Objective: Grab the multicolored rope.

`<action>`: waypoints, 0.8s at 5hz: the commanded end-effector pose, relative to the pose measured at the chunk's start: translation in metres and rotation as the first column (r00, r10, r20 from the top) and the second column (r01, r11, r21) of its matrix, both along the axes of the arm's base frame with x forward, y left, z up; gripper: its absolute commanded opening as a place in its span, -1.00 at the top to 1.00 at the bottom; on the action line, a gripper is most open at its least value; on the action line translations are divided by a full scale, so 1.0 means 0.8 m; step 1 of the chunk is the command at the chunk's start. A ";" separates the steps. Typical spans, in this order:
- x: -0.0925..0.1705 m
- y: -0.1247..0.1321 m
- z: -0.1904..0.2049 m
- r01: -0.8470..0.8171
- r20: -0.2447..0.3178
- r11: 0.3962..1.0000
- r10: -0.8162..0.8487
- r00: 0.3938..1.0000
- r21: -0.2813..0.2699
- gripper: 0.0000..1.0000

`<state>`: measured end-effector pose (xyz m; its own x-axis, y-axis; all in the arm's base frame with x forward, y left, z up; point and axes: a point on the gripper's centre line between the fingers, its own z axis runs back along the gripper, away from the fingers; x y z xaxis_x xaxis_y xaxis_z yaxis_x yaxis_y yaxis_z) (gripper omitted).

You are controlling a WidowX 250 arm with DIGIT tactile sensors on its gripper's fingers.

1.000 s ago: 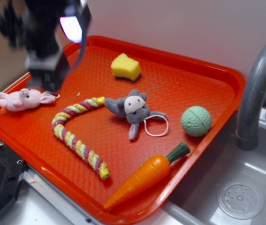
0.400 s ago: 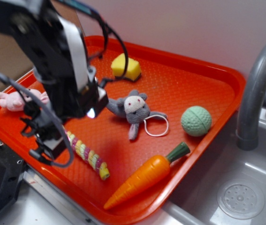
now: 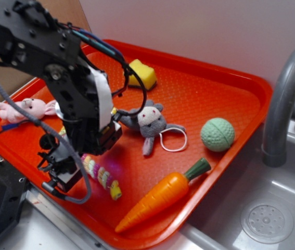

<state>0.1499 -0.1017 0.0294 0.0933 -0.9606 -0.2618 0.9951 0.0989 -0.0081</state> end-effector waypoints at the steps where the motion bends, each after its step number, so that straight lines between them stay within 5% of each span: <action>1: -0.025 0.013 -0.018 -0.020 -0.025 0.999 0.019 1.000 -0.034 1.00; 2: -0.022 0.015 -0.021 -0.085 0.053 0.993 0.090 0.995 -0.085 1.00; 4: 0.002 0.018 0.008 -0.405 0.065 0.912 0.409 0.910 -0.067 1.00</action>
<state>0.1660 -0.0841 0.0306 0.4878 -0.8437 -0.2241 0.8691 0.4935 0.0337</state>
